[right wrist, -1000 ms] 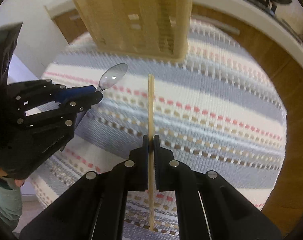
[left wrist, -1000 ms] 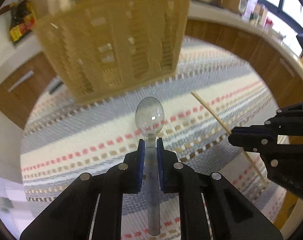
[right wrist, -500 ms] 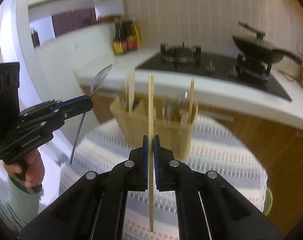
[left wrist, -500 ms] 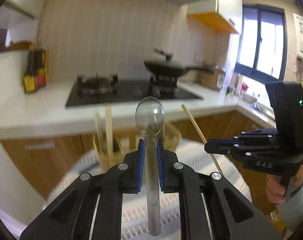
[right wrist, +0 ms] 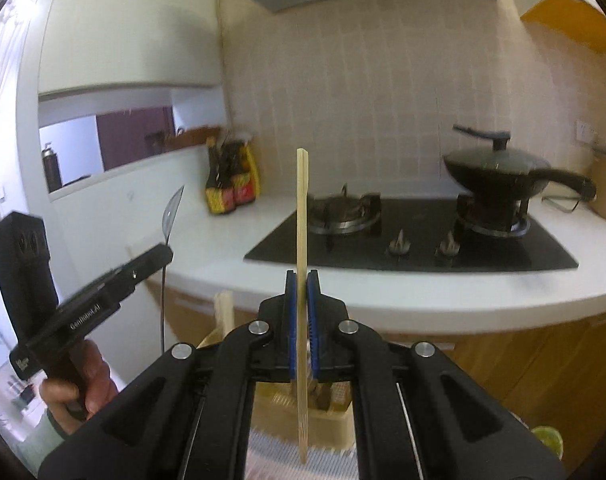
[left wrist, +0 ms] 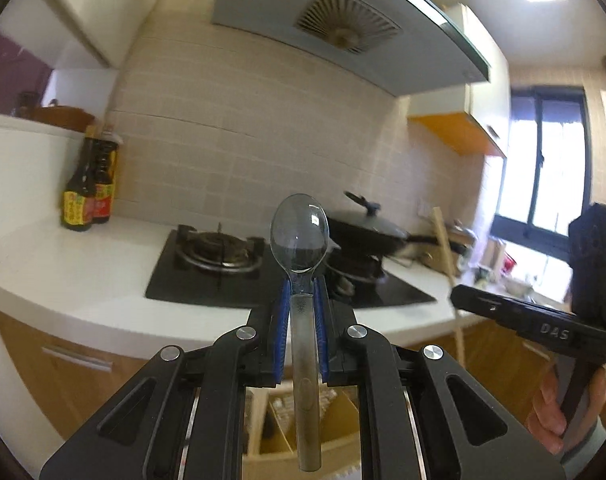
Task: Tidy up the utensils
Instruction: 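Lift the spoon and chopstick and carry both over the beige basket, then open both tools to drop the spoon and chopstick into the basket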
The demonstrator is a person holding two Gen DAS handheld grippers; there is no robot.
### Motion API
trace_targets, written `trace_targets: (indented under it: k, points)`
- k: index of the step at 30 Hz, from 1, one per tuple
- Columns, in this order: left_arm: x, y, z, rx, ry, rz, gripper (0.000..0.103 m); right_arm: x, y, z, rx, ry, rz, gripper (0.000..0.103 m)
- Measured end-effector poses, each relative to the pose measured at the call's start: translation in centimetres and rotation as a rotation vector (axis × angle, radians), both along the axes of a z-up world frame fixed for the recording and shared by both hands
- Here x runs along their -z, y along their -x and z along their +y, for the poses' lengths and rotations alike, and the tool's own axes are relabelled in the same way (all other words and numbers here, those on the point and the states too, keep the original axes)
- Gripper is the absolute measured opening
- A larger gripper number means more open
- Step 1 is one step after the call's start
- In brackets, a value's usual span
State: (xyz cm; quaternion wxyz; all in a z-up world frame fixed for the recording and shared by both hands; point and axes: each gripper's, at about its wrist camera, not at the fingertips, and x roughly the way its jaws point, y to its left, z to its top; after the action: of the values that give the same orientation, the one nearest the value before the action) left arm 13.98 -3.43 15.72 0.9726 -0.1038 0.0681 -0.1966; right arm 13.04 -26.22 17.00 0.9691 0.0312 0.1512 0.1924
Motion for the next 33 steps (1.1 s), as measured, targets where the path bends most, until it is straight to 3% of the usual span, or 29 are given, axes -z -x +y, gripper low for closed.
trace_targets:
  k: [6, 17, 28, 33]
  points:
    - [1.4, -1.9, -0.5, -0.071, 0.014, -0.045, 0.010, 1.0, -2.4, -0.1, 0.041, -0.025, -0.074, 0.003]
    - [4.5, -3.6, -0.6, -0.103, 0.017, -0.057, 0.010, 4.2, -5.3, 0.3, 0.072, -0.021, -0.068, 0.004]
    - [6.6, -3.9, -0.6, -0.064, -0.051, 0.002, 0.011, 6.1, -5.2, 0.8, 0.070, 0.002, -0.045, 0.004]
    - [6.3, -3.0, 0.6, -0.027, -0.043, 0.025, 0.020, 6.6, -4.3, 0.7, 0.058, 0.006, -0.017, 0.005]
